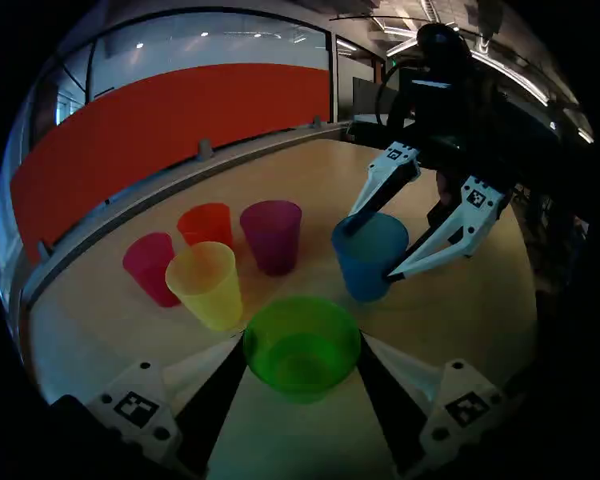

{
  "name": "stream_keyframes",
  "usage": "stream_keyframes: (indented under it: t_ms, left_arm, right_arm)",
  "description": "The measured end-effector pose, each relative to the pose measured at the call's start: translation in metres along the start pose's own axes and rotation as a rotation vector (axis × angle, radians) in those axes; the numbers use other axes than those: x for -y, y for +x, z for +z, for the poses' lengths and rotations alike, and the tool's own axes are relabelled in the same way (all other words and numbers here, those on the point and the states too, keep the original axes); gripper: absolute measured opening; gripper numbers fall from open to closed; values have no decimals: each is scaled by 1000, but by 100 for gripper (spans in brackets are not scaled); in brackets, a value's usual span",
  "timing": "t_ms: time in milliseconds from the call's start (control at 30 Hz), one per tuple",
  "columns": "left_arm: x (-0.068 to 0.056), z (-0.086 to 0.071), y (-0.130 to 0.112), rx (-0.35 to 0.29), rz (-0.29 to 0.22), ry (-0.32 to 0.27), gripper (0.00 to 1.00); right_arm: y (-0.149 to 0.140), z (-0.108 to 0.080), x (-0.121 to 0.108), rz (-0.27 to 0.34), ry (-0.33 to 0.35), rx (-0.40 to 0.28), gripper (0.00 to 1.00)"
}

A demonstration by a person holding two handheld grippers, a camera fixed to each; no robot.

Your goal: Pour water

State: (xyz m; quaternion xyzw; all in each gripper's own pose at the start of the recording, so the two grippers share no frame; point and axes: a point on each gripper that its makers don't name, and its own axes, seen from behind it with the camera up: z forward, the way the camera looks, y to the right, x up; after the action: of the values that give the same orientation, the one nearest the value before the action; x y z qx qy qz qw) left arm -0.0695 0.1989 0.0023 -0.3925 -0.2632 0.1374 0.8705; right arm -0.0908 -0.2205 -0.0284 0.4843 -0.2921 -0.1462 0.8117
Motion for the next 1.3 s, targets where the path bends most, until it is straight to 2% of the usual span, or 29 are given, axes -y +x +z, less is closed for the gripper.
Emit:
stream_keyframes:
  t_ms: [600,1300]
  left_arm:
    - [-1,-2,-8,-8,-32,-8,89]
    - [-1,-5,-11,-8,-36,-4,89]
  right_arm:
    - [-8,6,10,17,12,3,93]
    - [-19,2,14,18,5,18,92]
